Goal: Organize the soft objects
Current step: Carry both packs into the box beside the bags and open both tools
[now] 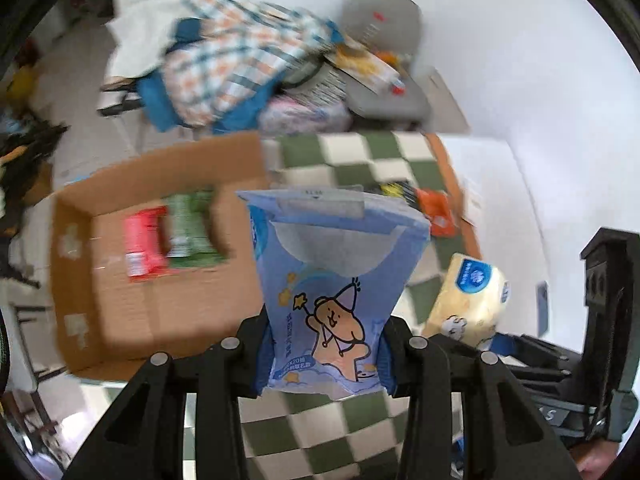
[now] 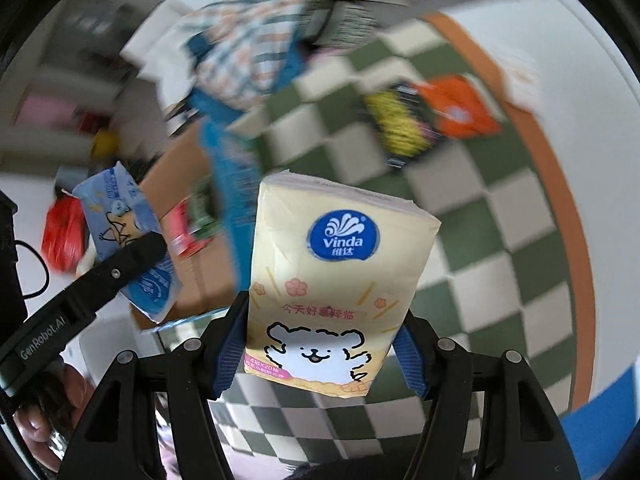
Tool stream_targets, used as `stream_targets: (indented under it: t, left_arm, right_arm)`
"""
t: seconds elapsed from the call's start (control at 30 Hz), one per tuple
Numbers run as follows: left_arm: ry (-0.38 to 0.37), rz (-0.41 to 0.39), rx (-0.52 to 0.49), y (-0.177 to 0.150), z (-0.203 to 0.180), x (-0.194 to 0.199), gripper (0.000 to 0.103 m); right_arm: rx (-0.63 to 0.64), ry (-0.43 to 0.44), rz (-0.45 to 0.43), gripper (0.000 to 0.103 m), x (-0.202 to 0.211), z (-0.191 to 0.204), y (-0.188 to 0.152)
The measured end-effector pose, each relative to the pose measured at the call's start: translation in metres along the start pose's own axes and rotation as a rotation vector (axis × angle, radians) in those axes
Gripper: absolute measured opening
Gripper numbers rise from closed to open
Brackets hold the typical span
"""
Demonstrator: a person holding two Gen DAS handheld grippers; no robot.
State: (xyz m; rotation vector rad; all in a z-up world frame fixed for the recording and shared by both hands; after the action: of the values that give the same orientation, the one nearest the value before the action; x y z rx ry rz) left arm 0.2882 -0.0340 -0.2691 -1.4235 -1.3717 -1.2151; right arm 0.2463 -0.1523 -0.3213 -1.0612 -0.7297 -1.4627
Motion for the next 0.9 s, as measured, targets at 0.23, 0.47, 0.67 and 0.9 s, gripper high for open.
stream_targets:
  t: [0.23,0.47,0.67,0.9]
  left_arm:
    - [0.129,-0.014,0.137,0.005,0.124,0.016,0.038]
    - [0.158,0.066,0.252,0.023,0.216,-0.024,0.038]
    - [0.154,0.142,0.297,0.038,0.253,-0.065,0.038]
    - [0.170,0.190,0.298,0.050,0.272,-0.089,0.041]
  right_arm:
    - [0.223,-0.080,0.010,0.068,-0.020,0.100,0.020]
    - [0.331,-0.225,0.046,0.068,-0.071,0.156,0.063]
    - [0.367,-0.335,0.079,0.068,-0.118,0.171,0.095]
    - [0.379,-0.403,0.098,0.068,-0.156,0.174,0.119]
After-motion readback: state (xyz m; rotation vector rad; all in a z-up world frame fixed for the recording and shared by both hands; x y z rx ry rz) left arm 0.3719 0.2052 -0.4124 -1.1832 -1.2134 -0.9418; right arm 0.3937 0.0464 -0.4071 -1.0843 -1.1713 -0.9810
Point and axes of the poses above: each gripper's, at about its wrist camera, not at the fingertips, and x roughly against the way its jaws point, z to its left, y to its top, the point moved 10 cm from there along -x, roughly the way its jaws point, and after that the axes turned 9 degrees about z, right-handed, at the moved point
